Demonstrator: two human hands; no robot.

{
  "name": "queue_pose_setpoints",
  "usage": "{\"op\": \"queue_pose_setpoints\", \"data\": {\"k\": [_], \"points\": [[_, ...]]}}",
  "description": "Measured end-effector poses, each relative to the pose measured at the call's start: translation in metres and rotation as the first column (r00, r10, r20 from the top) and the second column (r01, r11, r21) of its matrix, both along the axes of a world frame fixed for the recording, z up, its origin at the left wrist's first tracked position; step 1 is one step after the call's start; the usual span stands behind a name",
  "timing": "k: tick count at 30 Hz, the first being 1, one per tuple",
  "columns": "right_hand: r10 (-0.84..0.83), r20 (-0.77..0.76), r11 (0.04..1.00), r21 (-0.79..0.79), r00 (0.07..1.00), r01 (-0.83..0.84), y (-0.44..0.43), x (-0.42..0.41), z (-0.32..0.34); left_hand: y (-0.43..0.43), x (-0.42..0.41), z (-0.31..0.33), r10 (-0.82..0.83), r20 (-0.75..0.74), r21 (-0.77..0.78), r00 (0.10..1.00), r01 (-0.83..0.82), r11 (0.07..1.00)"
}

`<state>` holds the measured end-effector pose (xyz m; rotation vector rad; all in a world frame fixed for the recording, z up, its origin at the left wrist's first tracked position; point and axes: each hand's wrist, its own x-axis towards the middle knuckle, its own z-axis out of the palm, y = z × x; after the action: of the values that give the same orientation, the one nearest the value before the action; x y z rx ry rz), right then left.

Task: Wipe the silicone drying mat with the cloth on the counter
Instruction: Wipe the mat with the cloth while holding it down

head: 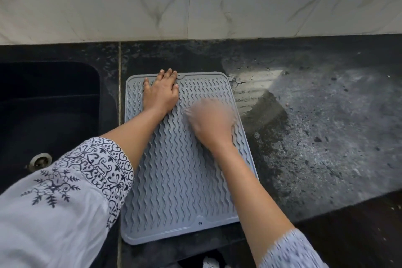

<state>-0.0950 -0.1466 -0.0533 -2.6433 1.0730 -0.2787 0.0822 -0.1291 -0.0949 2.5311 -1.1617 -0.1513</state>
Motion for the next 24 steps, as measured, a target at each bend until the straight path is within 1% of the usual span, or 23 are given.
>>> {"op": "queue_pose_setpoints", "data": {"k": [2, 4, 6, 8, 11, 14, 15, 17, 19, 20, 21, 22, 24], "points": [[0.025, -0.067, 1.0, -0.011, 0.997, -0.026, -0.007, 0.011, -0.017, -0.001, -0.001, 0.0, 0.003, 0.007, 0.002, 1.0, -0.003, 1.0], [0.072, -0.073, 0.992, -0.096, 0.995, -0.078, -0.011, 0.005, -0.021, -0.001, 0.0, 0.0, 0.003, 0.011, 0.004, 1.0, -0.003, 1.0], [0.163, -0.049, 0.977, -0.133, 0.985, -0.168, -0.008, -0.012, -0.016, -0.001, 0.0, 0.0, 0.0, 0.007, 0.006, 1.0, 0.0, 1.0], [0.218, -0.017, 0.968, -0.12, 0.976, -0.218, 0.006, -0.033, -0.012, 0.0, 0.001, 0.0, -0.002, 0.009, 0.008, 1.0, 0.002, 1.0], [0.218, 0.022, 0.975, -0.042, 0.976, -0.216, 0.048, -0.081, -0.009, -0.001, 0.0, 0.0, 0.001, 0.005, 0.009, 1.0, -0.001, 1.0], [0.28, -0.003, 0.96, 0.003, 0.96, -0.28, 0.088, -0.119, -0.004, -0.001, -0.001, 0.0, 0.002, 0.007, 0.007, 1.0, -0.002, 1.0], [0.28, 0.004, 0.96, 0.018, 0.96, -0.28, 0.092, -0.123, 0.0, -0.001, 0.0, 0.0, 0.002, 0.009, 0.006, 1.0, -0.002, 1.0], [0.214, 0.103, 0.977, -0.003, 0.971, -0.215, 0.082, -0.11, 0.009, -0.001, 0.0, 0.0, 0.0, 0.012, 0.002, 1.0, 0.0, 1.0], [0.09, 0.224, 0.996, -0.046, 0.97, -0.082, 0.059, -0.078, 0.017, -0.001, 0.0, 0.0, -0.002, 0.004, -0.001, 1.0, 0.002, 1.0], [0.034, 0.259, 0.998, -0.063, 0.965, -0.018, 0.043, -0.059, 0.019, -0.001, 0.0, 0.0, -0.002, 0.001, -0.005, 1.0, 0.002, 1.0], [-0.002, 0.236, 0.998, -0.056, 0.972, 0.015, 0.026, -0.039, 0.018, -0.001, 0.0, 0.0, -0.002, -0.002, -0.01, 1.0, 0.002, 1.0], [-0.004, 0.145, 0.999, -0.039, 0.989, 0.009, 0.01, -0.021, 0.014, -0.001, 0.0, 0.0, -0.002, -0.005, -0.017, 1.0, 0.002, 1.0], [0.061, -0.08, 0.998, 0.015, 0.995, -0.06, -0.01, 0.003, -0.002, -0.001, 0.0, 0.0, -0.002, -0.007, -0.025, 1.0, 0.002, 1.0]]}}
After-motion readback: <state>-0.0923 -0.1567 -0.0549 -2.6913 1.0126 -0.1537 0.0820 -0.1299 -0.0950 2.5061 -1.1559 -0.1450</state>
